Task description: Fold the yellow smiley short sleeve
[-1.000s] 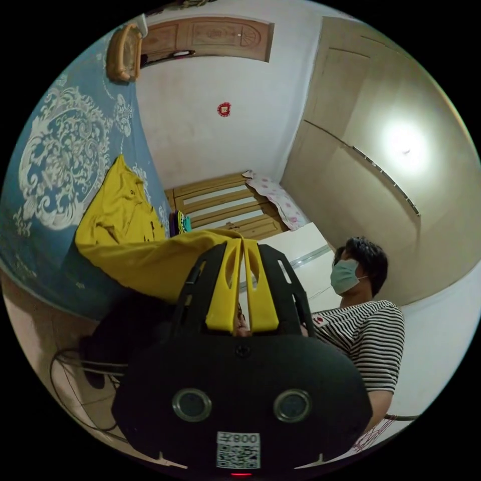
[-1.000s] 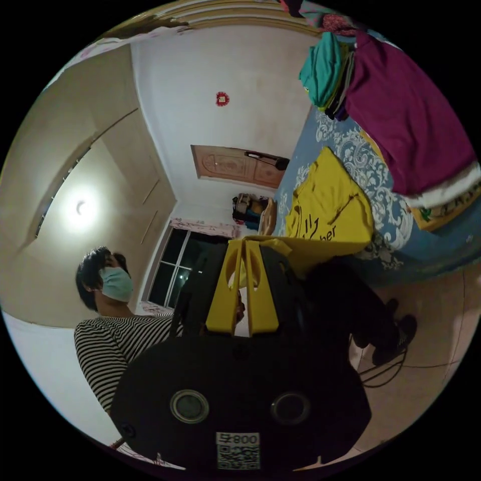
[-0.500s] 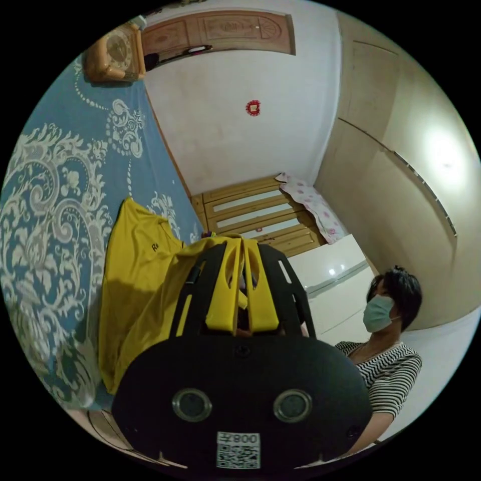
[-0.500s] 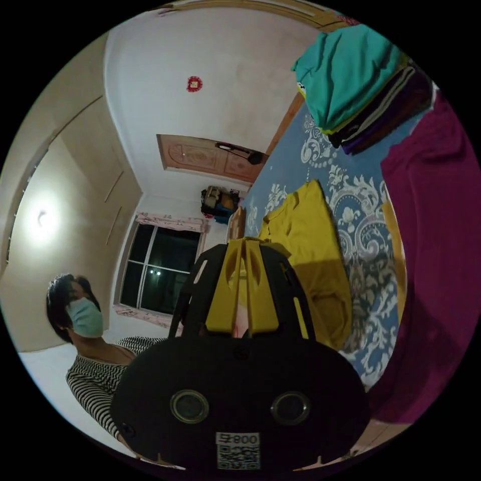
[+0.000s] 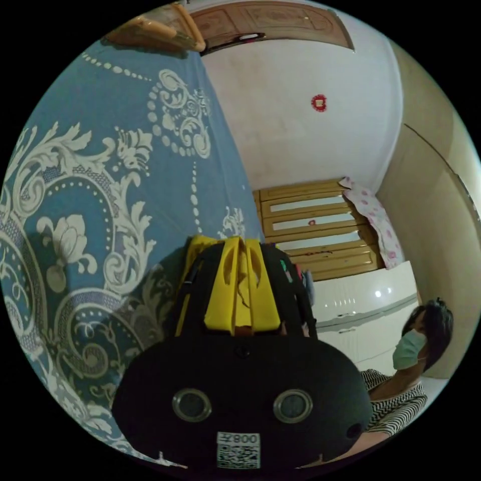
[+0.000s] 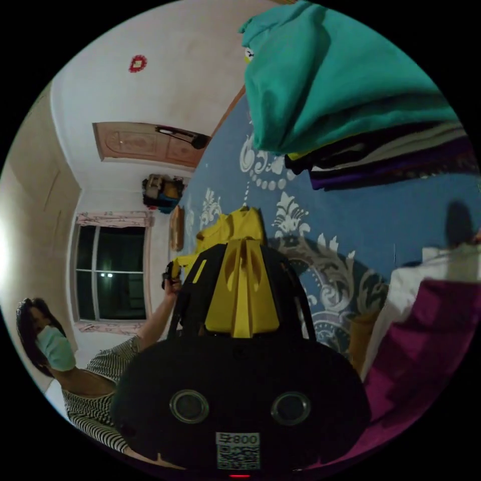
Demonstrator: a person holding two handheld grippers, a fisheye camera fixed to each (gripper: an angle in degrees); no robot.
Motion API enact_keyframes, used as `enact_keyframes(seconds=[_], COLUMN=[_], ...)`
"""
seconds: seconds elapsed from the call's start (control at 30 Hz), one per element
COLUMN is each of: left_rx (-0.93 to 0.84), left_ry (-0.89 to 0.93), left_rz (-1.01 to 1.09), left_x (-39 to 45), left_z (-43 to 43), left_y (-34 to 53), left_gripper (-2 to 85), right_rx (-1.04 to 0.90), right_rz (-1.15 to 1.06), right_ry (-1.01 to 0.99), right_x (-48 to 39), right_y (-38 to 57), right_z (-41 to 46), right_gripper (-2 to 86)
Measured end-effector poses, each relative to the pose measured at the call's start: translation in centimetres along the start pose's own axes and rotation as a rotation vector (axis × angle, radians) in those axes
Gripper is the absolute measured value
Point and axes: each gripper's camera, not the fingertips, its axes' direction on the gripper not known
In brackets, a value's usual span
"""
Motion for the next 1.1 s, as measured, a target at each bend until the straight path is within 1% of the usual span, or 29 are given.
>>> enact_keyframes(seconds=[0.07, 0.17, 0.3, 0.4, 0.47, 0.5, 0.53, 0.57, 0.63, 0.7, 0.77, 0.9, 0.97, 1.03, 1.1], left_rx=[0.042, 0.096, 0.121, 0.013, -0.144, -0.188, -0.27, -0.341, -0.387, -0.413, -0.451, -0.462, -0.415, -0.365, -0.316], left_ry=[-0.016, -0.002, 0.013, -0.006, -0.022, -0.028, -0.055, -0.1, -0.167, -0.23, -0.297, -0.387, -0.417, -0.421, -0.449], left_rz=[-0.016, 0.001, 0.054, 0.099, 0.152, 0.159, 0.171, 0.181, 0.201, 0.211, 0.252, 0.31, 0.323, 0.331, 0.341], left_x=[-1.1, -1.5, -1.0, -0.1, 0.7, 0.8, 0.8, 0.6, 0.6, 0.6, 1.0, 1.5, 1.9, 2.3, 2.7], left_z=[1.9, 3.5, 5.3, 8.2, 11.9, 12.9, 15.0, 17.1, 19.6, 21.6, 23.9, 26.4, 27.4, 27.7, 27.7], left_y=[-1.9, -3.6, -4.6, -4.6, -4.0, -3.9, -3.9, -4.0, -4.7, -5.7, -7.2, -9.4, -10.8, -11.8, -12.5], left_gripper=[6.2, 7.5, 8.4, 7.6, 6.1, 5.7, 4.8, 3.6, 2.2, 1.4, 0.8, 0.5, 0.4, 0.3, 0.3], right_rx=[-0.002, 0.022, 0.085, 0.089, 0.033, -0.046, -0.161, -0.212, -0.328, -0.335, -0.338, -0.342, -0.309, -0.238, -0.199], right_rz=[-0.014, -0.051, -0.104, -0.183, -0.311, -0.396, -0.461, -0.488, -0.55, -0.56, -0.55, -0.562, -0.582, -0.63, -0.635], right_ry=[0.075, 0.172, 0.321, 0.342, 0.304, 0.299, 0.333, 0.357, 0.46, 0.517, 0.517, 0.524, 0.547, 0.629, 0.67], right_x=[-0.8, -2.2, -4.4, -6.5, -8.8, -10.2, -11.4, -11.8, -12.6, -12.8, -12.8, -13.0, -13.7, -15.2, -15.9], right_y=[-1.9, -4.0, -5.4, -5.9, -5.8, -5.6, -5.6, -5.7, -6.3, -7.3, -8.5, -10.9, -11.7, -12.9, -14.1], right_z=[1.4, 3.1, 4.8, 6.5, 8.6, 11.0, 13.9, 15.5, 20.5, 22.8, 24.1, 26.1, 26.6, 26.8, 26.9], right_gripper=[2.2, 3.5, 5.8, 4.6, 3.0, 2.1, 1.4, 1.2, 0.6, 0.4, 0.2, 0.1, 0.1, 0.1, 0.1])
